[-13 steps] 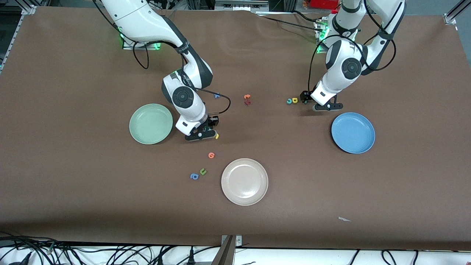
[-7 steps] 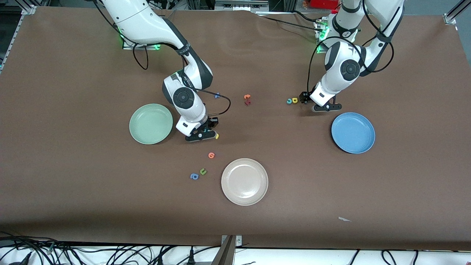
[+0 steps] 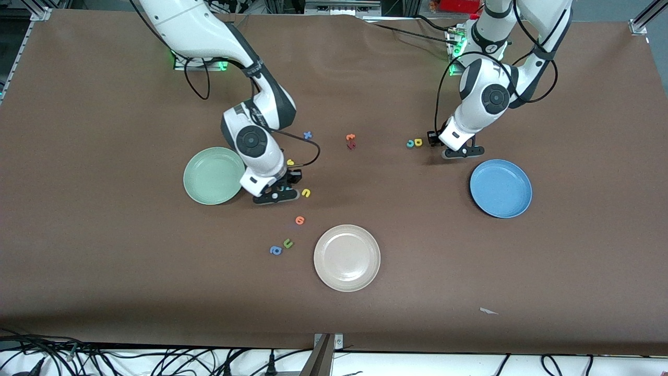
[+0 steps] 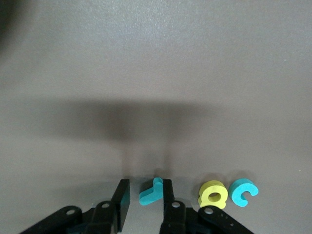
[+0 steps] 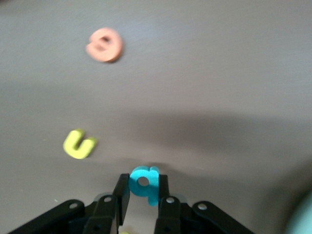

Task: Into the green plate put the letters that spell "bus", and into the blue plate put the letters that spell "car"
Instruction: 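Grasp the teal a with the right gripper while the left gripper grasps the l, then lower the teal a onto the green plate and open the right gripper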

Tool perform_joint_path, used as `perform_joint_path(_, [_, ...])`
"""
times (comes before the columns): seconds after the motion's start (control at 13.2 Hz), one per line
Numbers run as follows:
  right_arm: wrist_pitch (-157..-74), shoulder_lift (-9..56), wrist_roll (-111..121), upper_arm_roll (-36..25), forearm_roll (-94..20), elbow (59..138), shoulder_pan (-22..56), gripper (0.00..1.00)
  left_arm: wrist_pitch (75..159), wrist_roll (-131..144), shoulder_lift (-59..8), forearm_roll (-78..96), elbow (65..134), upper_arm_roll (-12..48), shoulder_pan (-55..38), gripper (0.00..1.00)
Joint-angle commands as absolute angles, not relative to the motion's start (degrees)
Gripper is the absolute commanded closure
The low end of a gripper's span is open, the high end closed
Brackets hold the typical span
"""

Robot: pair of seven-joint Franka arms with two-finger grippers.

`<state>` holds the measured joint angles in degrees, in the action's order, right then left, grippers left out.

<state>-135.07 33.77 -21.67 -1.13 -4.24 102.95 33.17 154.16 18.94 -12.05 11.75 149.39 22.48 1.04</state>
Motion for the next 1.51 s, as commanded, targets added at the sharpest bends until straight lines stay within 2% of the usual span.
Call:
perform_joint_path(0.0, [-126.2,28.1,-20.1,-5.4,-3.9,103.9,33.4,0.86,154.6,19.9,-12.6,13.2,148.7,22.9,0.5,0.68])
perform_joint_path(0.15, [-121.5,26.1,-16.0,-9.0,-3.9,104.1,33.4,0.86,154.6,21.2,-12.4,13.2,148.7,22.9,-0.9,0.67])
perform_joint_path(0.3, [-118.6,25.4,-12.8,-11.7,-4.0,104.9,33.4,0.86,154.6,21.7,-12.0,12.7,148.5,23.1,-1.0,0.6])
perform_joint_path(0.98, [-126.2,25.4,-12.1,-13.9,-4.0,116.4,33.4,0.86,152.3,22.0,-12.2,9.6,148.4,22.9,-1.1,0.6])
perform_joint_path(1.06, [-128.7,25.6,-12.2,-13.9,-4.0,117.9,33.4,0.8,152.1,22.0,-12.2,9.6,148.1,22.8,-1.0,0.6])
perform_joint_path(1.13, [-129.3,25.6,-12.3,-13.9,-4.0,118.4,33.4,0.59,152.0,21.9,-12.3,9.6,147.7,22.6,-0.8,0.6])
perform_joint_path(1.21, [-128.9,25.3,-12.6,-14.0,-4.0,118.0,33.4,0.22,152.0,21.9,-12.4,9.6,147.7,22.6,-0.7,0.6])
perform_joint_path(1.29, [-127.8,25.0,-12.4,-14.0,-4.0,117.4,33.4,0.01,152.0,21.9,-12.4,9.6,147.7,22.6,-0.7,0.6])
perform_joint_path(1.44, [-125.5,24.3,-12.5,-14.0,-4.1,114.5,33.4,0.01,152.0,21.9,-12.6,9.1,147.7,22.5,-0.7,0.6])
